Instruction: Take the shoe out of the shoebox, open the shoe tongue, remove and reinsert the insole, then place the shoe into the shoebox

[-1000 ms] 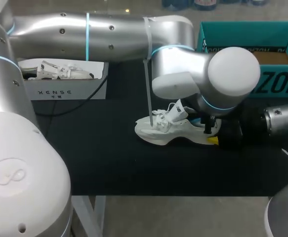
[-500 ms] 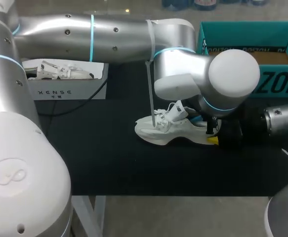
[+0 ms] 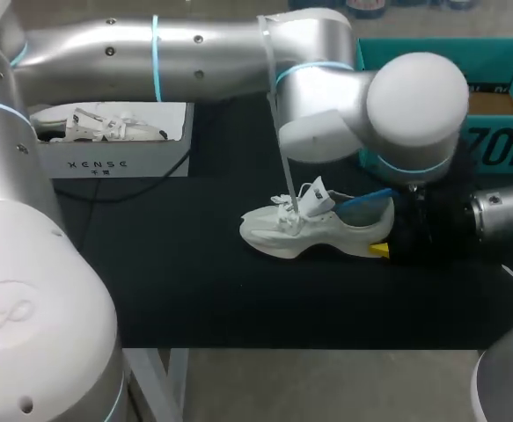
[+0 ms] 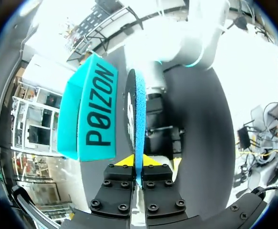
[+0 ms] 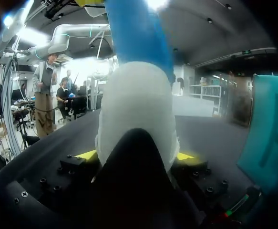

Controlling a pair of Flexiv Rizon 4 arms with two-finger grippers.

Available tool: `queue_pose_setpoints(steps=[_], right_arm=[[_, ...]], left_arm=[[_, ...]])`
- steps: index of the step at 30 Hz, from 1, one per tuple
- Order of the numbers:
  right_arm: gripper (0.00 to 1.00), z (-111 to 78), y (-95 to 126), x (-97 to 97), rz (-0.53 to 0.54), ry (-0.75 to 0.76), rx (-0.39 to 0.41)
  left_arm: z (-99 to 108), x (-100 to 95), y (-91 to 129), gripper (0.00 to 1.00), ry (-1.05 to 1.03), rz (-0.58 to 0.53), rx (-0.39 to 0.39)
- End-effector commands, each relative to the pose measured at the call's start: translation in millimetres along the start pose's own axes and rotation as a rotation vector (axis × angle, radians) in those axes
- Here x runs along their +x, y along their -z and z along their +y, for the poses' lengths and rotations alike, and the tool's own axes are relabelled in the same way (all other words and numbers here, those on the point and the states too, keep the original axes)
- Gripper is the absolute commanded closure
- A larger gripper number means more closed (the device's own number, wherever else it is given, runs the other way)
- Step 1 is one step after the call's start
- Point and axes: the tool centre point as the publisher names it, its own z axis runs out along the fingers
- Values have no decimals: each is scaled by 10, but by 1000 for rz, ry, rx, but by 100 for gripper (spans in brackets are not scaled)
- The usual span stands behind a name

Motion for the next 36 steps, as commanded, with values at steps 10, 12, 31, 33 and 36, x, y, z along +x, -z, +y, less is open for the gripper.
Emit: queue_pose_setpoints(steps=[10, 12, 31, 33, 36], right_arm=[[100, -44, -30, -2, -1, -1, 1], [100, -44, -30, -2, -1, -1, 1], [100, -44, -30, -2, -1, -1, 1], [100, -44, -30, -2, -1, -1, 1], [100, -44, -30, -2, -1, -1, 1]], left_arm=[[31, -522, 1102, 100, 55, 30, 293], [87, -575, 1232, 100, 73, 34, 336], [430, -820, 1709, 100, 111, 31, 414], [430, -820, 1709, 100, 111, 31, 414], [430, -820, 1709, 100, 111, 31, 414]])
